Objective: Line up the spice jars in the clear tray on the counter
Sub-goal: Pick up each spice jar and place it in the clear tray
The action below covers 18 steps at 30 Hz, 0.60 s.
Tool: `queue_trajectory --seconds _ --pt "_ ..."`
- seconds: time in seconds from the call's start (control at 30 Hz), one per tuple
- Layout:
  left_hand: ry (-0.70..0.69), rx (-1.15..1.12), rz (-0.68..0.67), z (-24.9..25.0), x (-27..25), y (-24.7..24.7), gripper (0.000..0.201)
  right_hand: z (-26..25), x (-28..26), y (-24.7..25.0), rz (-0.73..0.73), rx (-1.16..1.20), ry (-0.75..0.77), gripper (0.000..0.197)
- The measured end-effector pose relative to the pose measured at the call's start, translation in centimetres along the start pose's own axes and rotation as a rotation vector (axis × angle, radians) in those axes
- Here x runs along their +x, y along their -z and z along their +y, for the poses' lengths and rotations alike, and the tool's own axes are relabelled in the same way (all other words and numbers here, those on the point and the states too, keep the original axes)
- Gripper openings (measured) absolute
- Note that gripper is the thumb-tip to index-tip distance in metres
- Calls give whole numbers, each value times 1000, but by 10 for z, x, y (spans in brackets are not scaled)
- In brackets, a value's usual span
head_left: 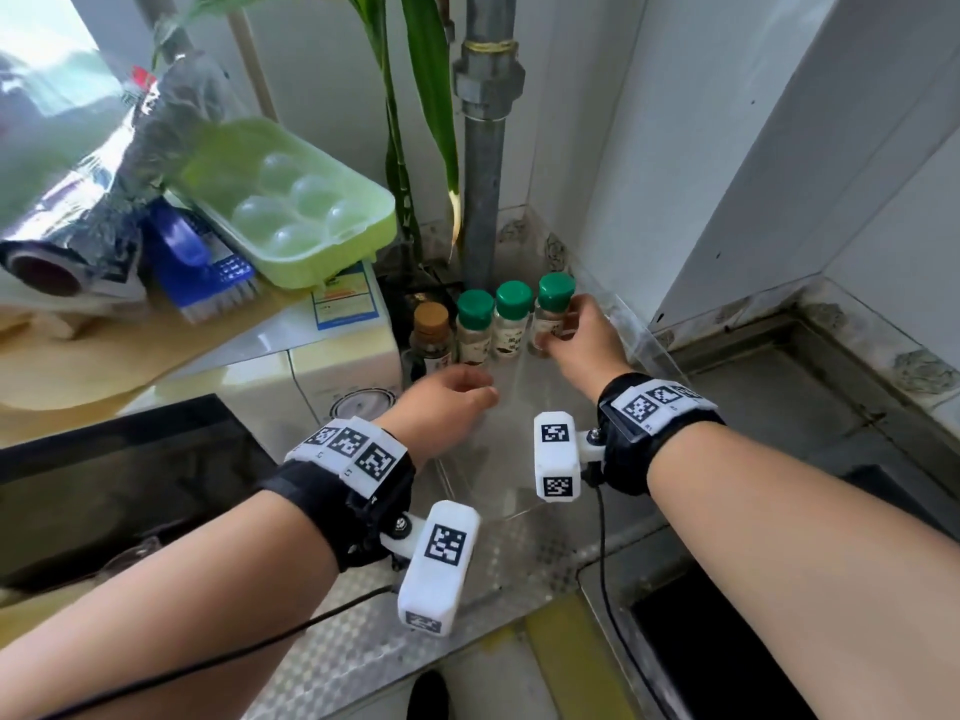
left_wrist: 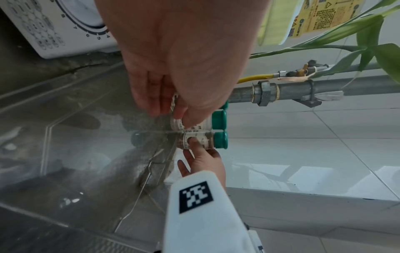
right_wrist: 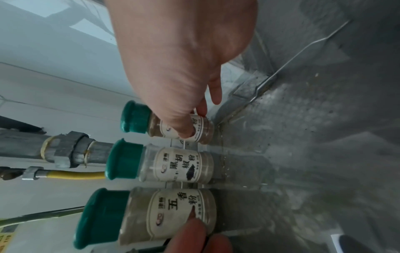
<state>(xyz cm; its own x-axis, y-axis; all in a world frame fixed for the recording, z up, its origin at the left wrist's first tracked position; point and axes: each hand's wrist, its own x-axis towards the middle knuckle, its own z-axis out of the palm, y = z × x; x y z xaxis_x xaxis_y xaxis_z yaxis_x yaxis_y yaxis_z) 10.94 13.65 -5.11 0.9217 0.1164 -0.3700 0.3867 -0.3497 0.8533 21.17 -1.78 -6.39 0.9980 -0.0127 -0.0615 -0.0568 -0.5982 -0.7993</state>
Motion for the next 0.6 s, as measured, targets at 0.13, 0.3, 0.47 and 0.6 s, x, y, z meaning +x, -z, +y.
queue_trajectory --seconds 0.13,0.3,0.47,0.6 --pt "-11 -28 -10 -5 2 2 28 2 2 -7 7 0 -1 43" --pt "-25 -37 -16 -5 4 3 19 -3 0 -4 -3 -38 23 47" --pt "-66 -107 -47 -7 1 5 9 -3 -8 -1 1 -60 22 53" --pt "-104 -127 -71 -7 -10 8 11 2 -21 7 11 -56 20 49"
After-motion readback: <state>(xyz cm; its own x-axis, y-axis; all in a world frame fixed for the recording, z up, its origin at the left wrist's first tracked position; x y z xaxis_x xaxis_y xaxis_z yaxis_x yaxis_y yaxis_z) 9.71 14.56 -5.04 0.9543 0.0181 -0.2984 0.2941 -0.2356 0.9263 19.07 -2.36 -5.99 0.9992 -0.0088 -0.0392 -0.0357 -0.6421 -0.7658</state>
